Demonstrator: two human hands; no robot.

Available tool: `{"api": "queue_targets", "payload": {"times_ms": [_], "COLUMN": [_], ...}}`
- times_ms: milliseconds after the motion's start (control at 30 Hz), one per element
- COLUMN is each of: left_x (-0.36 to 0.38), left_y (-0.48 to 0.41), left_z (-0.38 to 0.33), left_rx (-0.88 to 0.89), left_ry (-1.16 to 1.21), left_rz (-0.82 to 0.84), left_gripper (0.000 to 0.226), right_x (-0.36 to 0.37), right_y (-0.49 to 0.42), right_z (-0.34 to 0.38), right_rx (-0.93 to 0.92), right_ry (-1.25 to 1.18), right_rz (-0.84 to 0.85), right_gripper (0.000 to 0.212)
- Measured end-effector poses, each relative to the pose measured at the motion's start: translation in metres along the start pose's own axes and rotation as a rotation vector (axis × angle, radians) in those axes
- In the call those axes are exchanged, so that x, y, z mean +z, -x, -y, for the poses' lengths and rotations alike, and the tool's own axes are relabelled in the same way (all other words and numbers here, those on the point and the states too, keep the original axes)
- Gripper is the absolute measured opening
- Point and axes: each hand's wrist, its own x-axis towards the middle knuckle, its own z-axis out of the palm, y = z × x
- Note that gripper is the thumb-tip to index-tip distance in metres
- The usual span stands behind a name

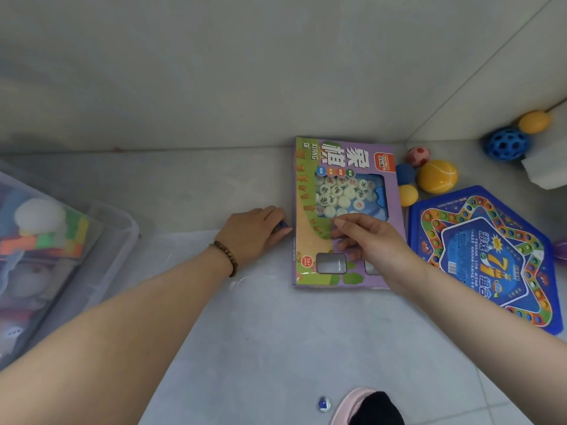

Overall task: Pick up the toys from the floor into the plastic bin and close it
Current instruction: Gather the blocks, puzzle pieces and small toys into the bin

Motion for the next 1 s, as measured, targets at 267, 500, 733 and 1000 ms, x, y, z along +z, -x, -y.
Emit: {"api": "queue_targets", "payload": {"times_ms": [267,500,733,1000], "left_x": [-0.027,-0.050,-0.052,-0.039], "left_y": [0.009,0.035,0.094,0.127], "left_z": [-0.008,-0.037,-0.075,-0.103], "left_rx": [-0.448,-1.066,-1.299,-1.450], "left_ry": [0.218,1.179,2.042,2.236], "left_rz": [0.181,-0.062,0.133,0.162], "left_gripper": [0.029,0.037,0.019,0.009], "right_x": [0.008,0.017,0.006,0.009], "right_y": [0.036,0.070,0.106,0.118], "right_z": [-0.004,-0.027,-0.092,-0.129], "right_rx": [-0.031,-0.089,-0.119,-0.168], "right_ry": [0.096,0.185,0.456,0.702], "right_rz": [0.104,0.168,0.354,0.337], "right_gripper": [0.010,0.006,0.018,0.023]}}
